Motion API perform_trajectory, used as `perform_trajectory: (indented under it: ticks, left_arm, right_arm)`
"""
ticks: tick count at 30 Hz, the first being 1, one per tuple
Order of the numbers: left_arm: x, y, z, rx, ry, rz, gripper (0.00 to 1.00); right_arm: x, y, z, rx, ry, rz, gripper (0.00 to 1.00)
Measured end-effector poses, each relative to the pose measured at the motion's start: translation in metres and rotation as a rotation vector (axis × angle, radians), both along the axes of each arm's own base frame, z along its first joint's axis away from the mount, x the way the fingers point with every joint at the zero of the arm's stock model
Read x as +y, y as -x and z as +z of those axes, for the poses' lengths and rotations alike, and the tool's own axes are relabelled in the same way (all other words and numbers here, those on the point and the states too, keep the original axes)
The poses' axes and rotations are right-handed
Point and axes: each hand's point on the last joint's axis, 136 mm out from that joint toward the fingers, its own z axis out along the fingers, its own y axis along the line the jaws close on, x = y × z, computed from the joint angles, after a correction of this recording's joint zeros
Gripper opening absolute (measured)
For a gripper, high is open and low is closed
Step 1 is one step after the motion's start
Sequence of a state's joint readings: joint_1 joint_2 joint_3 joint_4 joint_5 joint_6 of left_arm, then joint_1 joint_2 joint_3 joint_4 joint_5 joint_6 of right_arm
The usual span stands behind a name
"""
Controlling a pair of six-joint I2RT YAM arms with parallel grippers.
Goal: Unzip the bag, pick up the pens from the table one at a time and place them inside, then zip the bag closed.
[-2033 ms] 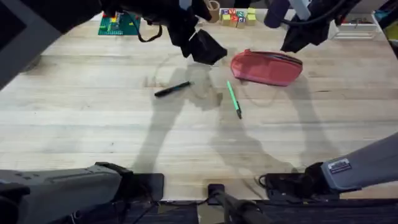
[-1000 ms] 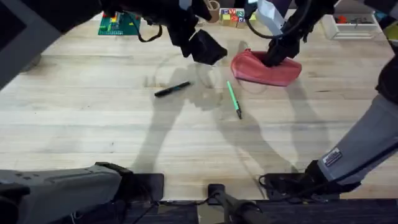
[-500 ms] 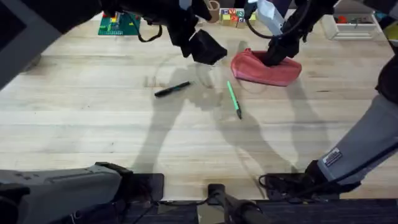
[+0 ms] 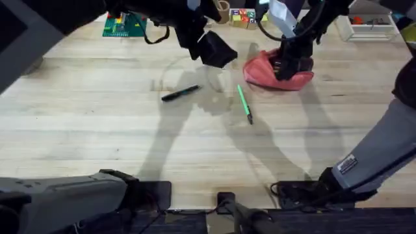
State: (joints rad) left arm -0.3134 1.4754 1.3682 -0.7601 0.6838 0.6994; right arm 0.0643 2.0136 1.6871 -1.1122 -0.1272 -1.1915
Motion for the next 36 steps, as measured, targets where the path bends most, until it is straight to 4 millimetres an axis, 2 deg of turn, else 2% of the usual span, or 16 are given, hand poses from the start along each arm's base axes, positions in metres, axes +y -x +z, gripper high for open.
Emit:
perform_trajectory:
  ticks: [4, 36]
  left_arm:
    - [0.0, 0.0, 0.0, 0.0, 0.0, 0.0, 0.993]
    - [0.0, 0.0, 0.0, 0.0, 0.0, 0.0, 0.993]
  right_arm:
    - [0.0001, -0.0005, -0.0023, 0.001, 0.0, 0.003, 0.995]
    - [-0.0001, 0.0018, -0.0015, 0.009, 0.001, 0.002, 0.996]
